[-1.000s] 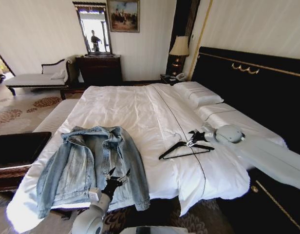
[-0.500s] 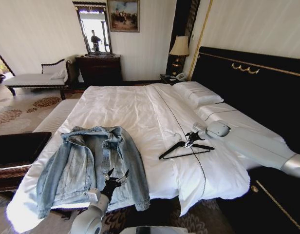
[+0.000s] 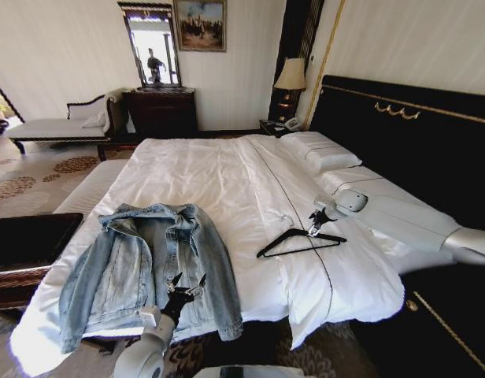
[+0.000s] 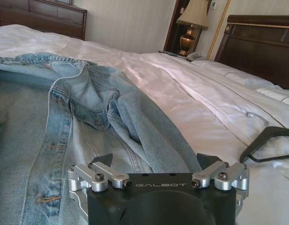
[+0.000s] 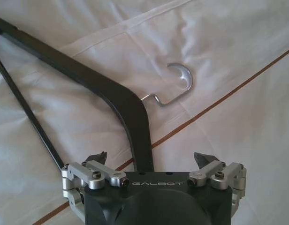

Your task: Pick up the clothes from the bed and hang them on the clothes hanger.

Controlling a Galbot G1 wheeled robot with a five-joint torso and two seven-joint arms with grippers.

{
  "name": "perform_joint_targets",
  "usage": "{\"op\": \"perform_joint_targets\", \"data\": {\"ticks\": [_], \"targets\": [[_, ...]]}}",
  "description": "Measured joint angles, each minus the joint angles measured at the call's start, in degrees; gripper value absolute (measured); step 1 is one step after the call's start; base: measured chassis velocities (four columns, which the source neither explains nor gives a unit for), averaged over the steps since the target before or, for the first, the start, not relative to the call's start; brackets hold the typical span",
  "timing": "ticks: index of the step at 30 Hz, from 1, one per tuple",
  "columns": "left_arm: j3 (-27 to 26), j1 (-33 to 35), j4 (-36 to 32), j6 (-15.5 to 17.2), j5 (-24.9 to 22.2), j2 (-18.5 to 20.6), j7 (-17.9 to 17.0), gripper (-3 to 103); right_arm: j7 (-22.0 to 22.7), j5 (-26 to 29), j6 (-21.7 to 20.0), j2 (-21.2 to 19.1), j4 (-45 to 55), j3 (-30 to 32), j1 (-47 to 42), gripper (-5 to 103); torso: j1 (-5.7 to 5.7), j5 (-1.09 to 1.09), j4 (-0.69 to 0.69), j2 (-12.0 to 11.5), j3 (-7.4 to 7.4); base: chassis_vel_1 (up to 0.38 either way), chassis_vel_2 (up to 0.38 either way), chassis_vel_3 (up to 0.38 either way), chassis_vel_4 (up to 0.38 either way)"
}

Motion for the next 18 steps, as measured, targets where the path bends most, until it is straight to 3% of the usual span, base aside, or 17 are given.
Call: {"op": "perform_joint_targets", "data": {"ticks": [18], "targets": [[-1.1, 0.0, 0.4, -0.5, -0.4, -0.7, 0.2, 100, -2.4, -4.0, 2.5, 6.7, -9.0, -4.2, -0.3, 103, 0.0, 0.0, 0.01, 0.0, 0.01, 0.0, 0.0, 0.0, 0.0]]}}
